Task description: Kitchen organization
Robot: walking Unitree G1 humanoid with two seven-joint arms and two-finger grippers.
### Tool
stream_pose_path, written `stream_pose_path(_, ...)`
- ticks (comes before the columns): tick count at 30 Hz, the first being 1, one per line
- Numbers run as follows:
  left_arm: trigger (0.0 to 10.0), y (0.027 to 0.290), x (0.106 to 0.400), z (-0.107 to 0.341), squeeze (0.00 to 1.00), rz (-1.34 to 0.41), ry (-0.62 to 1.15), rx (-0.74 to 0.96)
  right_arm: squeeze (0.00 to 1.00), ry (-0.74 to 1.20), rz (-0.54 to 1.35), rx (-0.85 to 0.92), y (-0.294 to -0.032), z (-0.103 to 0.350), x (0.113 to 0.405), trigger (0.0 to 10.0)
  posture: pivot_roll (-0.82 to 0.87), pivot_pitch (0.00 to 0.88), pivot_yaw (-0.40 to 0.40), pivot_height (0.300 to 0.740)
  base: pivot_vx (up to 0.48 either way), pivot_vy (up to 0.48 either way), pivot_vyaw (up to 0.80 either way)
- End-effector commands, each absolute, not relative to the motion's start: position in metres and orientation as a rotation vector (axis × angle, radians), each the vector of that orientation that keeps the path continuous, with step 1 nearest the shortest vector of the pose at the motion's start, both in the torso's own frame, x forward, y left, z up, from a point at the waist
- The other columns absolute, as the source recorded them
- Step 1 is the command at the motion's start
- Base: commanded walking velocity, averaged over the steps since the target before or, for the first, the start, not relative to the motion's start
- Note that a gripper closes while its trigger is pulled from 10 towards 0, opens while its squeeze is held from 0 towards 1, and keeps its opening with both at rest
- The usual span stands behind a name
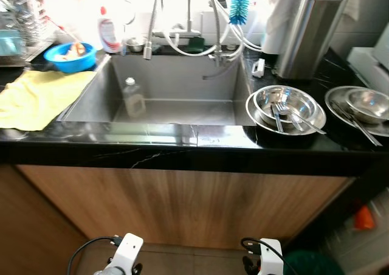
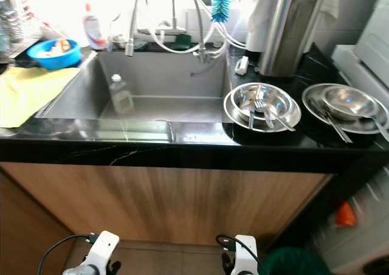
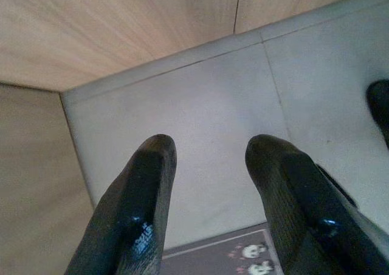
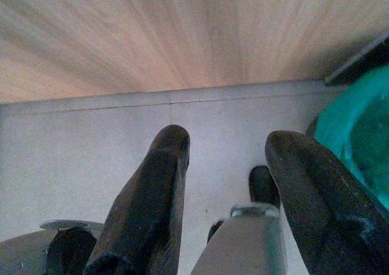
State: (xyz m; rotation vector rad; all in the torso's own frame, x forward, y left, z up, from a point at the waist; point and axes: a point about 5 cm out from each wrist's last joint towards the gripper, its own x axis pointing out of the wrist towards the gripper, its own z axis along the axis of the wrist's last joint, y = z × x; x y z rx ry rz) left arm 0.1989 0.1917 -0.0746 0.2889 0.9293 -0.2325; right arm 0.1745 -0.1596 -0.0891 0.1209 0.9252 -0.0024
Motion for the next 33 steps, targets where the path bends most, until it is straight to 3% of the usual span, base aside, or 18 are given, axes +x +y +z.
stream_pose_path(1, 10.0, 0.195, 0.2, -0.073, 0.0, -0.231, 0.919, 0.289, 0.0, 0.93, -0.003, 0.121, -0.16, -0.089, 0.175, 10.0, -0.07, 0.0, 0.053, 0.74, 0.0, 0.0, -0.7)
stream_pose_path(5, 10.0, 0.201, 0.2, -0.072, 0.0, -0.227, 0.919, 0.288, 0.0, 0.927, -0.005, 0.125, -0.16, -0.089, 0.175, 10.0, -0.07, 0.0, 0.053, 0.74, 0.0, 0.0, -0.65)
stream_pose_path(12, 10.0, 0.203, 0.202, -0.071, 0.0, -0.223, 0.911, 0.286, 0.0, 0.917, -0.011, 0.13, -0.159, -0.089, 0.175, 10.0, -0.07, 0.0, 0.054, 0.74, 0.0, 0.0, 0.0)
stream_pose_path(21, 10.0, 0.18, 0.21, -0.07, 0.0, -0.248, 0.885, 0.287, 0.0, 0.914, -0.009, 0.131, -0.159, -0.088, 0.175, 10.0, -0.07, 0.0, 0.055, 0.74, 0.0, 0.0, 0.0)
stream_pose_path(33, 10.0, 0.187, 0.213, -0.067, 0.0, -0.245, 0.864, 0.302, 0.0, 0.916, -0.003, 0.128, -0.159, -0.089, 0.175, 10.0, -0.06, 0.0, 0.053, 0.74, 0.0, 0.0, 0.0)
